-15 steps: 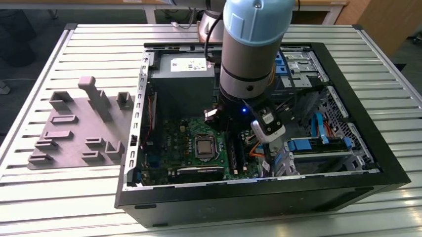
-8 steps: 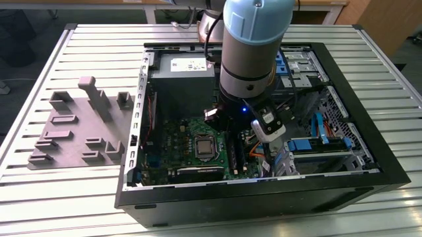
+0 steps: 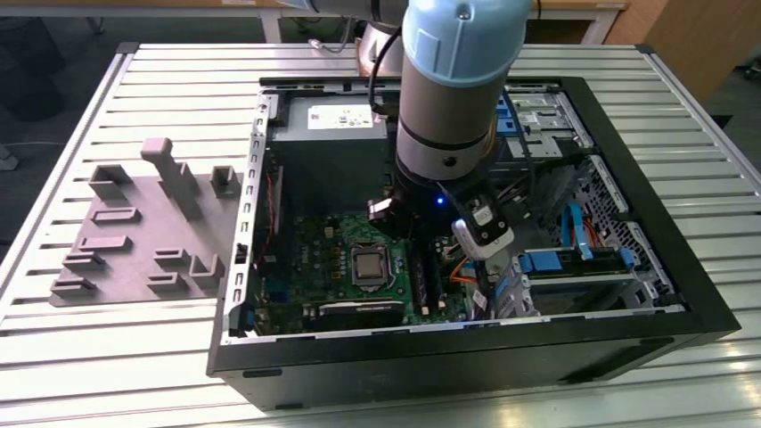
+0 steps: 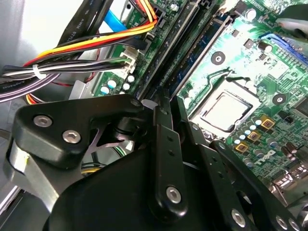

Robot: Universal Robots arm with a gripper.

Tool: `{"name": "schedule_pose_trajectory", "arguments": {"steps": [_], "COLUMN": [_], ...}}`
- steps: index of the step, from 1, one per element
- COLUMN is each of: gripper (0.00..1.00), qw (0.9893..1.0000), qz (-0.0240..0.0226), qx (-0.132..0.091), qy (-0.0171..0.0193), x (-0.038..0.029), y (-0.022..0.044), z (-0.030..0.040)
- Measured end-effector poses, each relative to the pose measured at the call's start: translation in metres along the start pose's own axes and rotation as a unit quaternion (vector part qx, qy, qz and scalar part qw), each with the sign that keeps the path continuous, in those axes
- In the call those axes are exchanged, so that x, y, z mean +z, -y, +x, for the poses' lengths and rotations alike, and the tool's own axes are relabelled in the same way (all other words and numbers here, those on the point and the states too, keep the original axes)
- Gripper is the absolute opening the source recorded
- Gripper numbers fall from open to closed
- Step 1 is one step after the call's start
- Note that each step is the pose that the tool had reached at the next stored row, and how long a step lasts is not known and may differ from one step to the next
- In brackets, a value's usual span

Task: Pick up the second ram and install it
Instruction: 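Press down the second ram until it locks into place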

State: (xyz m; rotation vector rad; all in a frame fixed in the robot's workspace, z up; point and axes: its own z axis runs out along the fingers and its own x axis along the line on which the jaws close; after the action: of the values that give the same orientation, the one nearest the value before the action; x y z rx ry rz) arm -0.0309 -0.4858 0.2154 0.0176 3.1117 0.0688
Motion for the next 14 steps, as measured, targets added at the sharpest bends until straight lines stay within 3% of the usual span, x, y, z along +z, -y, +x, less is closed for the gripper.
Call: {"name": "schedule_pose_trajectory", "arguments": {"steps": [6, 14], "gripper": [0.21, 0.21], "qw": [1.0, 1.0], "qz": [0.0, 0.0], "qx": [0.0, 0.0], "qy": [0.0, 0.0], "x": [0.0004, -0.0208], "y": [0.0, -0.001], "z": [0.0, -0.0006]}}
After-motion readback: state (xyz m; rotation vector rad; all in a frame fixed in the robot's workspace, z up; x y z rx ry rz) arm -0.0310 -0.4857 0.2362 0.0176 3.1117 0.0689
